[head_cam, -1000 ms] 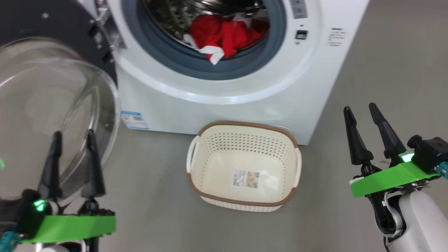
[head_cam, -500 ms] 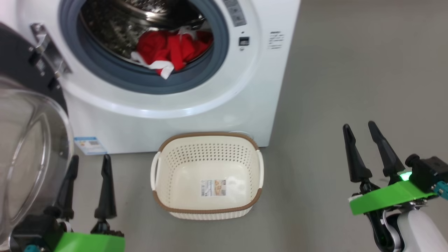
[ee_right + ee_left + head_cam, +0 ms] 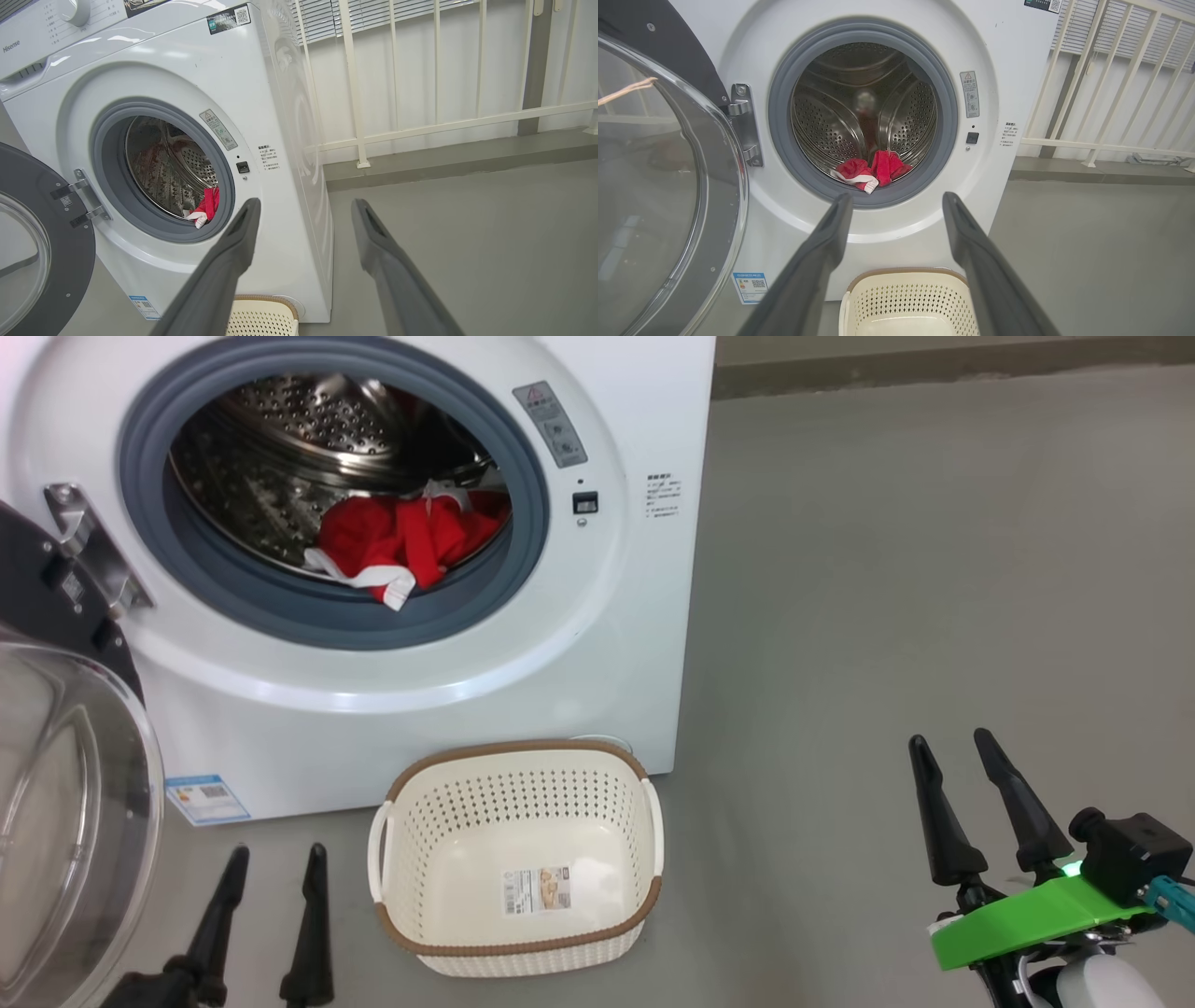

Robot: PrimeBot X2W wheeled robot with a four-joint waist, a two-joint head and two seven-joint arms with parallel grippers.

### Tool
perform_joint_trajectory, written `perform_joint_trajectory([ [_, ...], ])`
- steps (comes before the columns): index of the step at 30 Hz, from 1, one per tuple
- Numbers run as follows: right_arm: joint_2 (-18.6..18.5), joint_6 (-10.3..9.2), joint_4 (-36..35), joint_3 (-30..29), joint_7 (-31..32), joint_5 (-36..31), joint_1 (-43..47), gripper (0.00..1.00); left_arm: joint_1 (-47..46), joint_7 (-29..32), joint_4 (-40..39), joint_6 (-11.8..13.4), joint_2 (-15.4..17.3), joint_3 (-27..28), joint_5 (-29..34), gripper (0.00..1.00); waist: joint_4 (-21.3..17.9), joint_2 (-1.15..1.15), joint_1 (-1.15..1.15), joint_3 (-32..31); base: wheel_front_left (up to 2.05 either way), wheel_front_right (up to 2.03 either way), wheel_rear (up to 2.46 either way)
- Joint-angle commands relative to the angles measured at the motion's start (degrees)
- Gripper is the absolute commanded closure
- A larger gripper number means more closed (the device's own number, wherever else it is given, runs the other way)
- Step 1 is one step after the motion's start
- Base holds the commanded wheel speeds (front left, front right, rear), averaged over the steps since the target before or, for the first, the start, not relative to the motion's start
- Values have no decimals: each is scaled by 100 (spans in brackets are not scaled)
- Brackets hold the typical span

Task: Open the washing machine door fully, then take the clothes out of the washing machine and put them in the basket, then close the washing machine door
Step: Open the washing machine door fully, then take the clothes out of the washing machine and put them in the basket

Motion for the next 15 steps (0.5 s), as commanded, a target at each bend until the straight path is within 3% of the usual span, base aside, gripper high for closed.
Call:
perform_joint_trajectory([
  [1,-111,29,-119,120,-37,-16,-37,0,-34,-44,-42,-33,50,206,93,0,-46,0,0,-68,0,0,0],
  [15,-208,29,-48,112,-37,-58,124,0,217,-44,296,-111,-6,139,157,0,-35,0,0,-170,0,0,0],
])
